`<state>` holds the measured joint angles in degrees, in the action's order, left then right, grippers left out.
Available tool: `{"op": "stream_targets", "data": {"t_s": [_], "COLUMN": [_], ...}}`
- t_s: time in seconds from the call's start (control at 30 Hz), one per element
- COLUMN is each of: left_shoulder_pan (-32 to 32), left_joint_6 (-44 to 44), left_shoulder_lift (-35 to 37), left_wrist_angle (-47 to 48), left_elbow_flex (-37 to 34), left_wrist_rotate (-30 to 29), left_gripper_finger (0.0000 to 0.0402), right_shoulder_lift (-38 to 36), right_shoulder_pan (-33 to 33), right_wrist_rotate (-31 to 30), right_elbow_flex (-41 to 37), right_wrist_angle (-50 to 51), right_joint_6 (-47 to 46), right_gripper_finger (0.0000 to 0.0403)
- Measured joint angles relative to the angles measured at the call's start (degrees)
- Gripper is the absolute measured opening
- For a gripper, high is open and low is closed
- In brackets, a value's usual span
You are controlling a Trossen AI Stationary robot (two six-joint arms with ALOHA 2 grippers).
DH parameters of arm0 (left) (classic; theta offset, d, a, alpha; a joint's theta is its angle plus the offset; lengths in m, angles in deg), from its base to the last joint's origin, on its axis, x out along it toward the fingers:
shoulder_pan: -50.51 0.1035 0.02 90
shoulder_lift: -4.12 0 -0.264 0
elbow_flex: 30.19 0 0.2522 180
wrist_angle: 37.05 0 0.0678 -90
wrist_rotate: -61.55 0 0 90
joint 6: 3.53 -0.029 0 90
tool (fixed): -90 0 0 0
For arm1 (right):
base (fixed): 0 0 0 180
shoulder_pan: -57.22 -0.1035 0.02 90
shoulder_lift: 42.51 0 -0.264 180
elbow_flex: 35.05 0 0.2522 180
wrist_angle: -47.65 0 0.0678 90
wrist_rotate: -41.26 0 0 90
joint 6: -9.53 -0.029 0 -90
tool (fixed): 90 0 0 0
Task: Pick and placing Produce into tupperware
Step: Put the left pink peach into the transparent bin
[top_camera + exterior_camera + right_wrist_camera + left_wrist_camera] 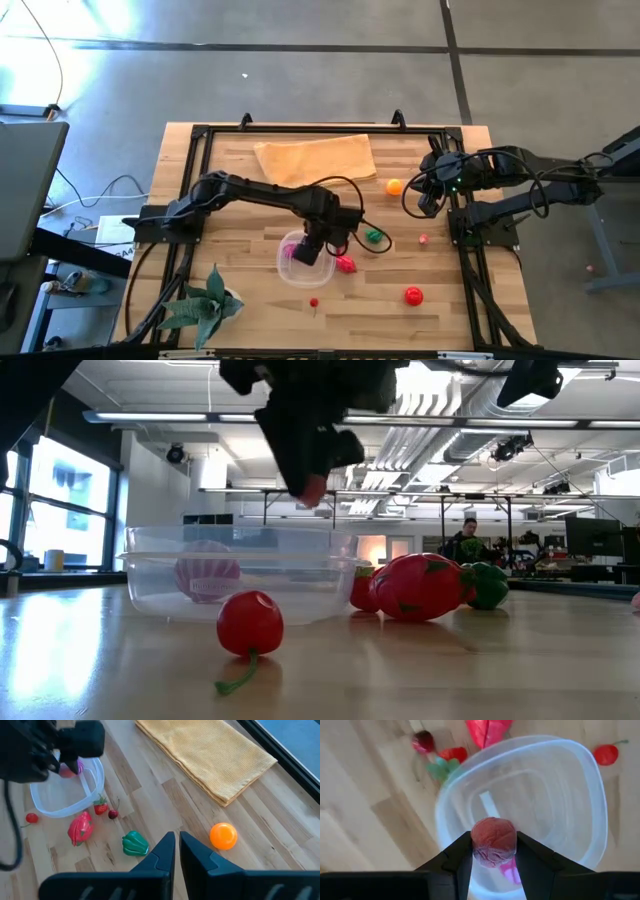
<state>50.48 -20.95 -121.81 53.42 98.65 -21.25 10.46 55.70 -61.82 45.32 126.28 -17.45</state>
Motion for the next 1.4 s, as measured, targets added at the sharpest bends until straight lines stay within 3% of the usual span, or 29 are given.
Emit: {"op": "stream_targets", "data": {"t_s": [0.57, 1.4], "left_shoulder_pan": [0.0, 0.0], "left_joint_6": [2.7, -1.8], "left_shoulder_lift": [0.0, 0.0], "left_wrist_angle": [-10.2, -14.1], "left_elbow_flex": [-14.7, -15.9], "left_wrist_rotate": [3.7, 4.1], "left_gripper_finger": [0.0127, 0.0127], "right_shoulder_lift": [0.0, 0.0], "right_shoulder_pan": [0.0, 0.0], "right_wrist_rotate": [0.0, 0.0], "right_elbow_flex": [0.0, 0.0], "right_wrist_angle": [0.0, 0.0], "right_joint_6": [0.0, 0.0], "right_gripper_finger": [0.0018, 0.0018]}}
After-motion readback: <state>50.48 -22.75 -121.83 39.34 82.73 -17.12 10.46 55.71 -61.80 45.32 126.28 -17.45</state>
